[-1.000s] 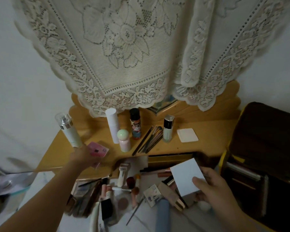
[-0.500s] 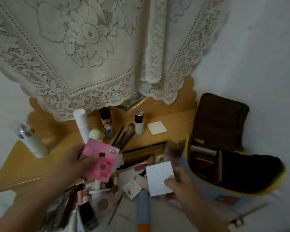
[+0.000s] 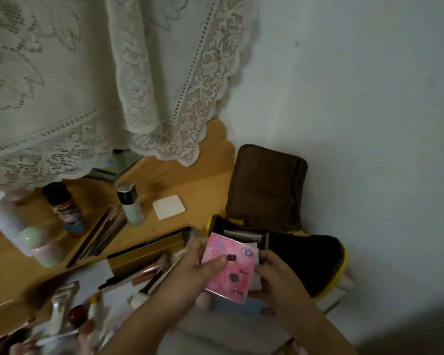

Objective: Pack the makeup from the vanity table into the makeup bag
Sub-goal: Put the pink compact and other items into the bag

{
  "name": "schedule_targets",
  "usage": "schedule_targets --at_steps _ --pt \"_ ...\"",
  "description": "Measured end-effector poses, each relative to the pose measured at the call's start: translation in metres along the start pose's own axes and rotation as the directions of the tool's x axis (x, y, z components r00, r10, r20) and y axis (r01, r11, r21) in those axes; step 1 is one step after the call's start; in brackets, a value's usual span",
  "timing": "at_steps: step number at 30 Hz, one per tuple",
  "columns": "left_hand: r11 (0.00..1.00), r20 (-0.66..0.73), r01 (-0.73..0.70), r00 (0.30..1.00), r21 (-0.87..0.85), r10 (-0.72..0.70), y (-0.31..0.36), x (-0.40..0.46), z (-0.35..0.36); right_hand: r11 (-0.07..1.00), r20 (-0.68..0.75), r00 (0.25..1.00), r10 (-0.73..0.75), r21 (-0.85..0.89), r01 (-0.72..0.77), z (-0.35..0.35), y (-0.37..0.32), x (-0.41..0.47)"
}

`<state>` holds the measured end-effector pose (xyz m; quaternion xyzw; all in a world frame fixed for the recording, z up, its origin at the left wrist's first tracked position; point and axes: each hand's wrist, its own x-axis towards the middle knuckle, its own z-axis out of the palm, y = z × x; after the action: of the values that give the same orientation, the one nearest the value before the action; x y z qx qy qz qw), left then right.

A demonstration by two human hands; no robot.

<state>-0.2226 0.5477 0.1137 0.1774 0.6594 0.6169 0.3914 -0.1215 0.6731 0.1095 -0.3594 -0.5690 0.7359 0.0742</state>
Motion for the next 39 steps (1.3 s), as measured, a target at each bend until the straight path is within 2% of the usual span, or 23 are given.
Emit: schedule_targets --at_steps 3,6,7,9,11,13,16,19,20,22,24,26,28,32,39 --pt "0.999 0.009 -0.029 1.000 0.017 0.029 0.007 0.026 0.023 0.997 -0.016 0.999 -0.046 -0.058 0.045 -0.029 -0.016 0.022" --pt "0.998 0.012 -0.055 0.998 0.034 0.054 0.008 0.050 0.035 0.959 0.083 0.985 -0.153 -0.226 0.168 -0.054 -0.040 0.043" --pt "0.996 0.013 -0.069 0.998 0.064 0.069 0.008 0.056 0.038 0.915 0.139 0.976 -0.166 -0.349 0.205 -0.061 -0.048 0.051" --pt "0.992 0.005 -0.074 0.997 0.098 0.073 0.005 0.068 0.043 0.756 0.304 0.940 -0.157 -0.575 0.312 -0.067 -0.062 0.068" --pt "0.986 -0.001 -0.056 0.998 0.155 0.057 0.001 0.076 0.045 0.621 0.409 0.902 -0.139 -0.674 0.402 -0.066 -0.068 0.082" --pt "0.979 -0.052 -0.017 0.998 0.203 0.028 -0.004 0.083 0.044 0.541 0.423 0.894 -0.145 -0.723 0.430 -0.062 -0.066 0.095" --pt "0.964 -0.217 0.074 0.976 0.254 -0.018 -0.009 0.095 0.041 0.412 0.324 0.927 -0.189 -0.831 0.374 -0.054 -0.055 0.109" --pt "0.937 -0.267 0.137 0.962 0.322 -0.049 -0.012 0.107 0.041 0.166 0.356 0.916 -0.185 -0.907 0.386 -0.040 -0.034 0.123" --pt "0.923 -0.259 0.157 0.964 0.350 -0.065 -0.014 0.111 0.042 0.123 0.388 0.907 -0.161 -0.904 0.409 -0.035 -0.023 0.128" --pt "0.910 -0.248 0.192 0.963 0.367 -0.103 -0.018 0.118 0.042 0.132 0.411 0.904 -0.116 -0.896 0.424 -0.025 0.001 0.138" --pt "0.907 -0.237 0.210 0.963 0.364 -0.128 -0.019 0.122 0.041 0.153 0.357 0.930 -0.090 -0.918 0.367 -0.022 0.016 0.142" --pt "0.902 -0.220 0.221 0.964 0.372 -0.146 -0.020 0.124 0.038 0.031 0.307 0.944 -0.123 -0.949 0.313 -0.026 0.022 0.144" --pt "0.897 -0.192 0.237 0.966 0.373 -0.175 -0.020 0.125 0.037 -0.087 0.281 0.931 -0.234 -0.960 0.268 -0.028 0.024 0.140" --pt "0.895 -0.153 0.288 0.956 0.340 -0.250 -0.020 0.126 0.040 -0.091 0.209 0.891 -0.403 -0.978 0.188 -0.023 0.039 0.139" --pt "0.834 -0.187 0.423 0.906 0.354 -0.380 -0.030 0.138 0.045 -0.105 0.110 0.907 -0.406 -0.992 0.074 -0.026 0.046 0.129"
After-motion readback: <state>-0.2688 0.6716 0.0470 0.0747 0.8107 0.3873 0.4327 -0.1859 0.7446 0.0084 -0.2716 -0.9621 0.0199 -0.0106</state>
